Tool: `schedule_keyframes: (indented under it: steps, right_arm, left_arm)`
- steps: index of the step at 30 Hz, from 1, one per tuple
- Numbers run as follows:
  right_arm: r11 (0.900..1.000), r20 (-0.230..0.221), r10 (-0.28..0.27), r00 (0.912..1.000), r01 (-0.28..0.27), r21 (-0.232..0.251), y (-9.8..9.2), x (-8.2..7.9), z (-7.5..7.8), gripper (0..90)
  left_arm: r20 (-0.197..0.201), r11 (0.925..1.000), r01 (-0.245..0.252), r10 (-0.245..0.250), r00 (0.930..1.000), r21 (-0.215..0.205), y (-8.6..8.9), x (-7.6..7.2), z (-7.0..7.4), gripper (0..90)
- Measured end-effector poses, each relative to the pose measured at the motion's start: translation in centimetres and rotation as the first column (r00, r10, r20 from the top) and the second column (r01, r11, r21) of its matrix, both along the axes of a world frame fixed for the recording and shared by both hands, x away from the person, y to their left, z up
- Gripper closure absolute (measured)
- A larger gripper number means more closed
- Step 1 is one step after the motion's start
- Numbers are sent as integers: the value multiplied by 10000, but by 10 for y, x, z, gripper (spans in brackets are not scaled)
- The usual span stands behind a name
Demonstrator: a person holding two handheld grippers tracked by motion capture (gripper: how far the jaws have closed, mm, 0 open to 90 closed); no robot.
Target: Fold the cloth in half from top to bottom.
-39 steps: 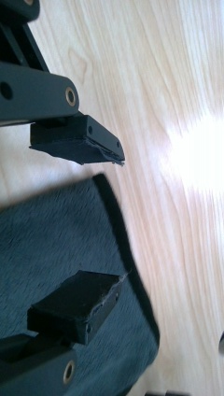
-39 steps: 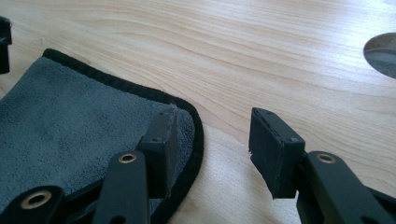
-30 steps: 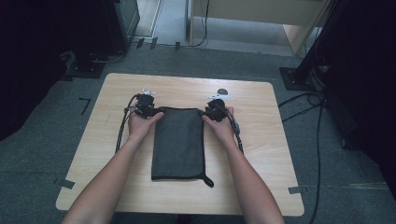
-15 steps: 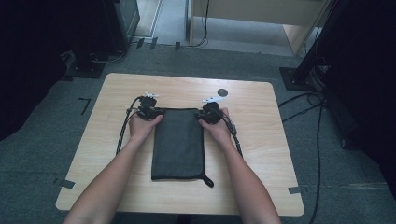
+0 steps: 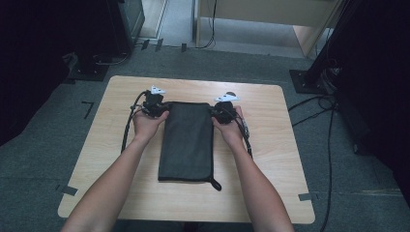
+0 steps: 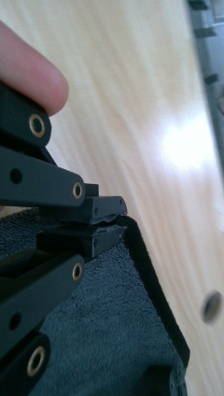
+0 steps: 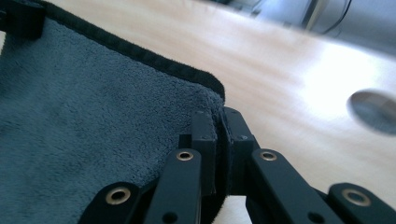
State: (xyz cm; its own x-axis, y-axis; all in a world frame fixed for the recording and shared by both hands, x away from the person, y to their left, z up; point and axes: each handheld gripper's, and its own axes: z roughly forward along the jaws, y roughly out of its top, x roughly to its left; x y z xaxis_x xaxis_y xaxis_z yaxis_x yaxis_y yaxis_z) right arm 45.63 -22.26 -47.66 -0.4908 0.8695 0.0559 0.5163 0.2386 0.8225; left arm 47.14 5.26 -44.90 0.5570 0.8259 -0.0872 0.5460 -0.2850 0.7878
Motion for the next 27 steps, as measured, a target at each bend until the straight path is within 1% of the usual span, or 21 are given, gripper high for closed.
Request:
schedule_keyframes:
  steps: [1,2,3,4,5,6,7,8,9,11,12,13,16,18,20,22,24,25,27]
  right_arm:
    - [10000,74,-38,10000,37,84,-3,-1,4,856]
    - [9997,87,-56,9999,54,249,-5,-3,8,855]
    - [9972,67,88,9999,-93,740,-10,-7,15,854]
    - [9972,67,88,9999,-93,740,-10,-7,15,854]
    - [9969,128,150,9998,-159,771,-12,-11,19,854]
    - [9962,235,203,9995,-222,837,-13,-16,22,853]
    - [9953,495,373,9981,-416,875,-14,-28,28,852]
    - [9953,495,373,9981,-416,875,-14,-28,28,852]
    - [9952,534,400,9978,-446,877,-14,-33,30,852]
    - [9948,646,613,9960,-663,779,-13,-48,33,852]
    - [9947,714,739,9947,-787,669,-12,-54,33,851]
    - [9942,776,868,9932,-913,566,-12,-61,33,851]
    - [9910,827,1145,9900,-1196,602,-13,-82,31,848]
    - [9885,888,1340,9870,-1395,591,-13,-95,27,847]
    - [9881,821,1404,9867,-1449,513,-13,-108,23,847]
    - [9862,696,1504,9862,-1546,590,-14,-121,17,847]
    - [9837,629,1682,9837,-1716,538,-14,-133,11,845]
    - [9828,562,1746,9830,-1775,515,-14,-139,9,845]
    - [9778,414,1981,9793,-2004,611,-14,-150,5,844]
  left_arm:
    - [188,9999,127,-126,9997,-52,0,-2,3,862]
    - [294,9998,179,-179,9994,1,0,-4,6,862]
    - [364,9997,235,-236,9991,31,0,-7,9,861]
    - [430,9995,322,-319,9986,-69,2,-10,11,861]
    - [535,9990,428,-420,9977,-138,4,-14,13,861]
    - [616,9985,520,-509,9968,-162,5,-19,14,860]
    - [671,9977,628,-610,9959,-246,8,-24,15,859]
    - [710,9969,712,-687,9951,-337,10,-28,15,859]
    - [833,9954,871,-837,9930,-388,13,-36,16,858]
    - [1053,9938,1037,-991,9895,-393,16,-50,17,858]
    - [1119,9924,1166,-1116,9874,-386,18,-57,18,858]
    - [1204,9912,1267,-1213,9853,-382,19,-64,18,858]
    - [1476,9885,1486,-1430,9787,-276,23,-86,15,857]
    - [1527,9865,1599,-1529,9764,-348,24,-101,11,857]
    - [1587,9844,1744,-1689,9728,-214,25,-117,6,857]
    - [1571,9818,1895,-1852,9701,-125,27,-131,0,856]
    - [1470,9782,2057,-1996,9688,-274,31,-145,-4,855]
    - [1468,9773,2111,-2065,9674,-166,32,-152,-6,854]
    - [1470,9771,2122,-2081,9670,-126,34,-164,-12,849]
